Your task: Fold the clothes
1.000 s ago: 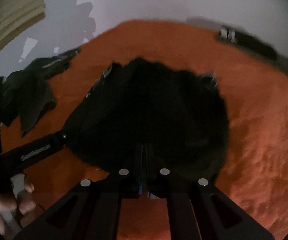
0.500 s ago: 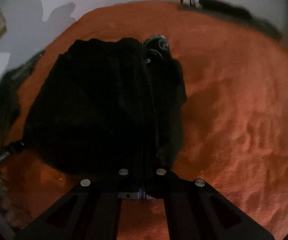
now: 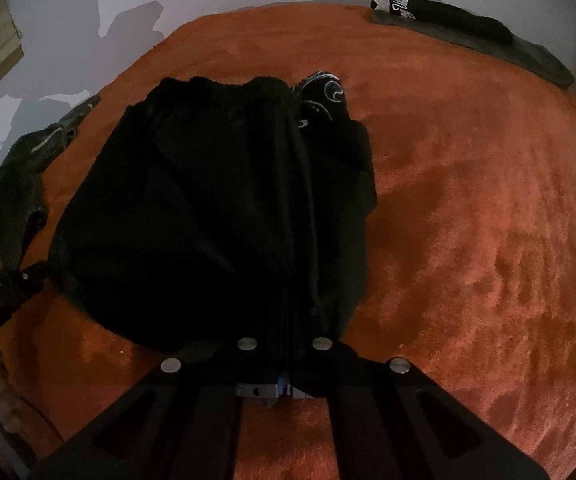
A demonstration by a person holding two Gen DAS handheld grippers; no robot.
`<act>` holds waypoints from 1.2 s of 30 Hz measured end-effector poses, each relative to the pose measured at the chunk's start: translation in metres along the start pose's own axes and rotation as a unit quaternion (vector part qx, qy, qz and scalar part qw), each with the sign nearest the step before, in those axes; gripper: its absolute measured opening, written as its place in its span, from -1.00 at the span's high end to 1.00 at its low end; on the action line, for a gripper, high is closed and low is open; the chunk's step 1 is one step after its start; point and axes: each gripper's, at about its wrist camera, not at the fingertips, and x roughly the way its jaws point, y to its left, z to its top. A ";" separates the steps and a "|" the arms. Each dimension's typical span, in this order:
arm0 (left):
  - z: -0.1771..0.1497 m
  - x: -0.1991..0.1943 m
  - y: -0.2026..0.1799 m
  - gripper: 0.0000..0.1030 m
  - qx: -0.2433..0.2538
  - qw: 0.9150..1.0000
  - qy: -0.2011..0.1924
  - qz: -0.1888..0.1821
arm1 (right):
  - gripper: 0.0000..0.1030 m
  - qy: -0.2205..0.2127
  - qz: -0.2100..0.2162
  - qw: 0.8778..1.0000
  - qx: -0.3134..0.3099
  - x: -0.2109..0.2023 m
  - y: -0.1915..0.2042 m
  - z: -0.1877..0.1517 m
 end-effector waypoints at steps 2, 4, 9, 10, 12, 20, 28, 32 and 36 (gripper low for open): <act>0.003 -0.010 -0.014 0.19 0.016 1.000 -0.012 -0.011 | 1.00 -0.008 0.011 1.000 0.017 -0.007 0.001 0.003; 0.001 -0.010 -0.032 0.15 0.036 0.999 -0.014 -0.024 | 0.98 -0.027 0.021 0.999 0.029 -0.021 0.002 0.005; -0.011 0.004 -0.075 0.15 0.094 0.995 -0.005 -0.039 | 0.97 -0.048 0.044 0.998 -0.002 -0.037 0.028 0.017; -0.014 0.009 -0.079 0.15 0.103 0.994 0.001 -0.036 | 0.97 -0.041 0.049 0.998 -0.004 -0.032 0.033 0.018; -0.018 0.017 -0.080 0.15 0.110 0.993 0.011 -0.029 | 0.97 -0.026 0.058 0.998 -0.007 -0.022 0.043 0.019; -0.017 0.038 -0.059 0.15 0.108 0.994 0.019 0.013 | 0.97 0.022 0.071 0.997 -0.025 0.022 0.067 0.021; -0.011 0.038 -0.040 0.15 0.105 0.994 0.005 0.040 | 1.00 -0.001 -0.005 1.000 -0.024 0.012 0.029 0.018; -0.005 0.047 -0.029 0.07 0.091 0.994 0.015 0.057 | 1.00 0.010 0.006 1.000 0.011 0.014 0.002 0.017; -0.002 0.053 -0.014 -0.02 0.067 0.997 0.028 0.029 | 1.00 0.010 -0.002 1.000 -0.002 0.012 0.005 0.015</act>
